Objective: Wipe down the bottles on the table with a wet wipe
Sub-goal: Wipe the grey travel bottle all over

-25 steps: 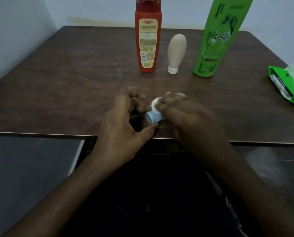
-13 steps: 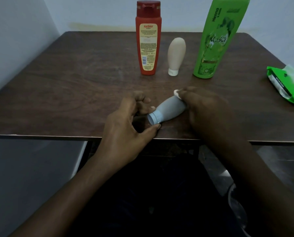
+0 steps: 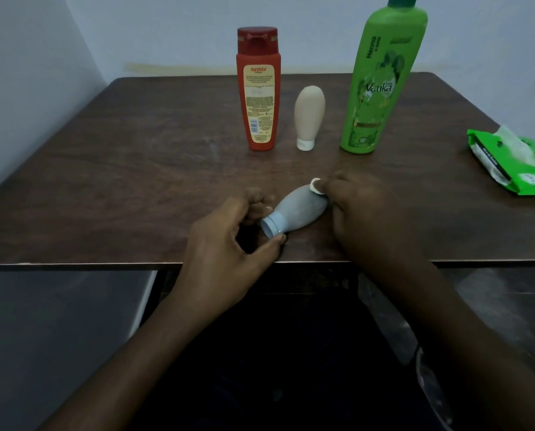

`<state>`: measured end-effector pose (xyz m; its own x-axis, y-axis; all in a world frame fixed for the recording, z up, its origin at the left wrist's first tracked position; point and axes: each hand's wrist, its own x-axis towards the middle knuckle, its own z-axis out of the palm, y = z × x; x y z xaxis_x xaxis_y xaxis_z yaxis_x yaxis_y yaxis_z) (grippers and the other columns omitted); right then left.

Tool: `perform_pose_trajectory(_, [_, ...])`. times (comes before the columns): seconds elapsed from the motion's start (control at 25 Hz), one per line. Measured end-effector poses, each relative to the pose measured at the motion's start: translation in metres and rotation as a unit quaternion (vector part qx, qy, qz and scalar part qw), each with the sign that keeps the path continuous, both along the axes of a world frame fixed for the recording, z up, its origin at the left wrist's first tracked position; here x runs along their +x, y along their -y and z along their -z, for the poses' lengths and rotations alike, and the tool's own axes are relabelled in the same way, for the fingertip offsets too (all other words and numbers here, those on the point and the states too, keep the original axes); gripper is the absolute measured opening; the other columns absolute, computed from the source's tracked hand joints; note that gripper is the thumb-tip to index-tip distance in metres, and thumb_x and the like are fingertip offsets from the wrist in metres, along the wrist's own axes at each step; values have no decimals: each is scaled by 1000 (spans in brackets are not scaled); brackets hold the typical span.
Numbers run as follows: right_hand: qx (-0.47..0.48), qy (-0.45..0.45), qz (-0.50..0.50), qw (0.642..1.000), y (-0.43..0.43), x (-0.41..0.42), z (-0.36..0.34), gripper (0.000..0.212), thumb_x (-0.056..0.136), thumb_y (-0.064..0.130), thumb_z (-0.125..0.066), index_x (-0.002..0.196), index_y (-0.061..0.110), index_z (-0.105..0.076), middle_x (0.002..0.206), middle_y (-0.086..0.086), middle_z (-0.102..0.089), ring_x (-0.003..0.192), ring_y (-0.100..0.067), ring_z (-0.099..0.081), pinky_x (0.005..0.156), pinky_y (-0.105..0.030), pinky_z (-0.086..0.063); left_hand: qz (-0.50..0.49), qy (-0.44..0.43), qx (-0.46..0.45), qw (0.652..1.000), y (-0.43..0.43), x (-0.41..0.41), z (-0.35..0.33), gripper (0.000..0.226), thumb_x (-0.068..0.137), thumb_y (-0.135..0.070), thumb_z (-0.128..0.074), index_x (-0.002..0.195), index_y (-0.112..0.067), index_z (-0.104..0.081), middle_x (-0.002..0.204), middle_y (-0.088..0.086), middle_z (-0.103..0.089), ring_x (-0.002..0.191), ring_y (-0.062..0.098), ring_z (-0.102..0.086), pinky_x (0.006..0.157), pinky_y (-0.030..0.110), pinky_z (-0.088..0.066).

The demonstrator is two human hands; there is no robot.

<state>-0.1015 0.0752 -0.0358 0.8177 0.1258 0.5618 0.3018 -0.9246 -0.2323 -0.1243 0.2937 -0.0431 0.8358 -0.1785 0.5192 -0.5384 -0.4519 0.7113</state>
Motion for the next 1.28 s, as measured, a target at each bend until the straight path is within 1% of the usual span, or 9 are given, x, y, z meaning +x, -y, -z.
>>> perform_pose_trajectory(0.24, [-71,1,-109,992,-34,-31,3,39,80,-2,-61,118,2,-68,106,-13,-65,97,-29,-56,82,-33,-42,-10,27,37,999,-3,3,0,29,78,-14,-90,104,-16,-77,100,-10,-76,93,0,-70,82,22,-56])
perform_pose_trajectory(0.36, [-61,1,-49,997,-5,-5,1,28,83,4,-63,110,8,-72,89,-12,-63,82,-32,-57,66,-31,-34,-13,17,29,999,-4,3,-3,28,78,-17,-89,103,-20,-77,102,-10,-78,95,2,-72,83,29,-59])
perform_pose_trajectory(0.48, [-22,-6,0,1000,-1,2,-2,27,80,3,-71,106,9,-74,83,-11,-62,77,-33,-58,65,-27,-25,-21,13,32,999,-3,3,-3,27,79,-18,-89,104,-20,-78,102,-10,-78,95,1,-72,83,31,-60])
perform_pose_trajectory(0.68, [-72,-15,-131,989,-23,-28,0,33,81,2,-64,113,6,-71,103,-10,-68,94,-26,-57,79,-32,-42,-29,2,31,999,-2,4,-4,28,79,-16,-88,106,-19,-80,98,-12,-78,90,1,-73,80,32,-60])
perform_pose_trajectory(0.8, [-43,0,-64,997,6,-1,-2,29,86,10,-60,111,8,-73,97,-12,-69,87,-34,-61,74,-33,-44,-30,3,29,999,-1,2,-5,26,80,-18,-87,104,-21,-78,102,-11,-78,94,-1,-72,83,31,-60])
perform_pose_trajectory(0.88, [-39,3,-61,997,2,-3,-1,27,85,7,-61,108,7,-74,97,-13,-69,88,-34,-61,75,-33,-44,-37,9,43,998,-1,2,-4,27,80,-21,-87,106,-20,-79,101,-9,-77,93,0,-71,82,25,-58])
perform_pose_trajectory(1.04, [-71,4,-198,978,-21,-30,-5,27,83,1,-65,108,4,-73,107,-11,-70,101,-22,-56,88,-29,-42,-66,-5,59,996,-1,4,-3,34,76,-27,-86,109,-20,-79,97,-9,-70,91,0,-66,78,6,-46])
perform_pose_trajectory(1.16, [-71,-7,-133,989,7,-9,-13,32,87,15,-52,110,9,-73,107,-11,-72,94,-31,-64,82,-34,-49,-56,9,69,996,1,3,-6,31,80,-25,-85,110,-19,-79,95,-18,-67,91,2,-66,79,13,-50])
perform_pose_trajectory(1.28, [-76,5,-97,992,10,-7,-8,33,85,13,-49,105,9,-74,102,-11,-73,87,-34,-66,76,-32,-48,-58,22,77,995,2,2,-7,29,81,-22,-86,109,-18,-78,92,-29,-59,90,5,-65,78,14,-49])
